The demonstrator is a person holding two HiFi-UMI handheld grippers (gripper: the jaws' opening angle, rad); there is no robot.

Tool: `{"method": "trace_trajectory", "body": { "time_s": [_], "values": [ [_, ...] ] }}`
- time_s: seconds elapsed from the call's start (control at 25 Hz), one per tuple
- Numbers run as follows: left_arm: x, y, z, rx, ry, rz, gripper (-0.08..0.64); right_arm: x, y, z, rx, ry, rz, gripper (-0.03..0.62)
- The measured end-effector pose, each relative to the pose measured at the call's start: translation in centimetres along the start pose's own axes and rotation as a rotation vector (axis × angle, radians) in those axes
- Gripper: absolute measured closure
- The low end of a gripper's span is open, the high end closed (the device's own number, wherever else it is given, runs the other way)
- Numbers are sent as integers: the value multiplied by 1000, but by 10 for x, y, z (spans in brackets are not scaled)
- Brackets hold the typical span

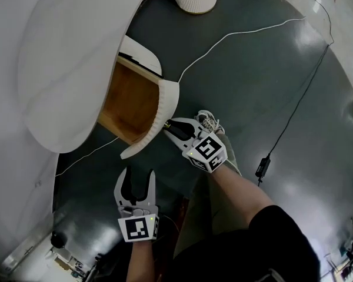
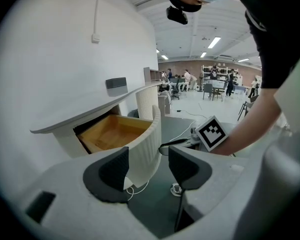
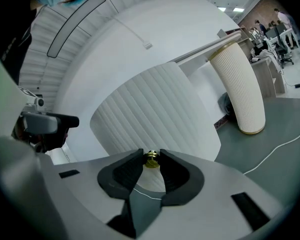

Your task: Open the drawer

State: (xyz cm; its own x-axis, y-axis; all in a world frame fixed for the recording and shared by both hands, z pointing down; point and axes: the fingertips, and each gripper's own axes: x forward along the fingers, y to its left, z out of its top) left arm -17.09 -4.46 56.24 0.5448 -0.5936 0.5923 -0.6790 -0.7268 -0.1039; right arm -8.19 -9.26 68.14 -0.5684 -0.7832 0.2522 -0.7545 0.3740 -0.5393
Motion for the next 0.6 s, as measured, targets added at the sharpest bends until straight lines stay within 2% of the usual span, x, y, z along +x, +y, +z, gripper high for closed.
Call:
{"method": "trace_trajectory", "body": {
  "time_s": [0.6],
  "values": [
    [3,-13,-15,-5,50,-106,316,-21,-3,-9,-1,15,1,483]
  ]
}}
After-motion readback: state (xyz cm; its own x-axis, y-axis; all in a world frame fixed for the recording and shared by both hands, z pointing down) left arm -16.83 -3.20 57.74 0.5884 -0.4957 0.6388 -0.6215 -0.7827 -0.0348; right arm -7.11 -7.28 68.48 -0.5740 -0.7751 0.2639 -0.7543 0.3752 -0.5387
